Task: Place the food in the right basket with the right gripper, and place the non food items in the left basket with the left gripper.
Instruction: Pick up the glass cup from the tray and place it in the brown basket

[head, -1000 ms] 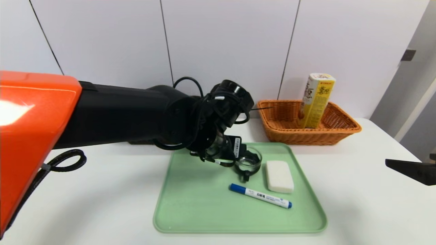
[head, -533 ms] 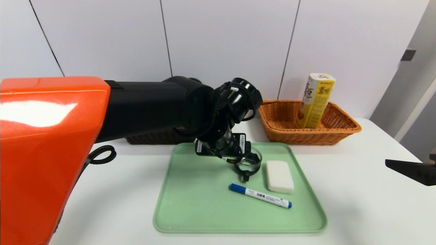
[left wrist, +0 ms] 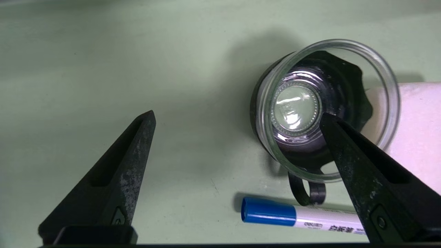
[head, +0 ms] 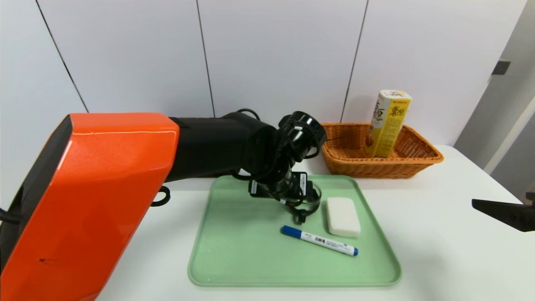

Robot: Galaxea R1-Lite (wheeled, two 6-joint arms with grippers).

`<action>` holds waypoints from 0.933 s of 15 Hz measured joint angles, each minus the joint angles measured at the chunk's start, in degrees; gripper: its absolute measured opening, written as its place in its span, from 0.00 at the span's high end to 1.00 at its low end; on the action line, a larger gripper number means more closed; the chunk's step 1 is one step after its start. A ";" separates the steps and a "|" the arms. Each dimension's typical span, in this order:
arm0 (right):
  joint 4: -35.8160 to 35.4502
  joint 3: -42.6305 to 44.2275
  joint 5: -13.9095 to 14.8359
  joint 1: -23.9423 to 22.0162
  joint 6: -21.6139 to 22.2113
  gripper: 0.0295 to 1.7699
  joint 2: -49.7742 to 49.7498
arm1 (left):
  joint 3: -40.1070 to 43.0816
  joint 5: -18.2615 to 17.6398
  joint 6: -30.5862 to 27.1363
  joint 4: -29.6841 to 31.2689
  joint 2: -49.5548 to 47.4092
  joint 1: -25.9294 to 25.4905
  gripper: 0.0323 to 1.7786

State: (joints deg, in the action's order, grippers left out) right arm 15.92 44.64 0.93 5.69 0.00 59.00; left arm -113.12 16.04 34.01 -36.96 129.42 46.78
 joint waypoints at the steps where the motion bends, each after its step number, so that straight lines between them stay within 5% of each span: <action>1: 0.00 -0.27 0.04 0.00 0.07 0.04 -0.02 | 0.00 0.00 0.11 0.00 0.60 -0.23 0.05; 9: -0.63 -0.79 -0.07 0.00 0.00 0.04 0.01 | 0.00 0.02 0.16 0.04 3.05 -1.16 0.05; 14: -1.21 -0.79 -0.07 0.00 0.62 0.04 0.10 | -0.02 0.00 0.20 0.04 3.22 -1.16 0.44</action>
State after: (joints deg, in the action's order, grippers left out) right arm 14.71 43.85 0.85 5.69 0.62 59.10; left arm -113.14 16.04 34.21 -36.93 132.63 45.62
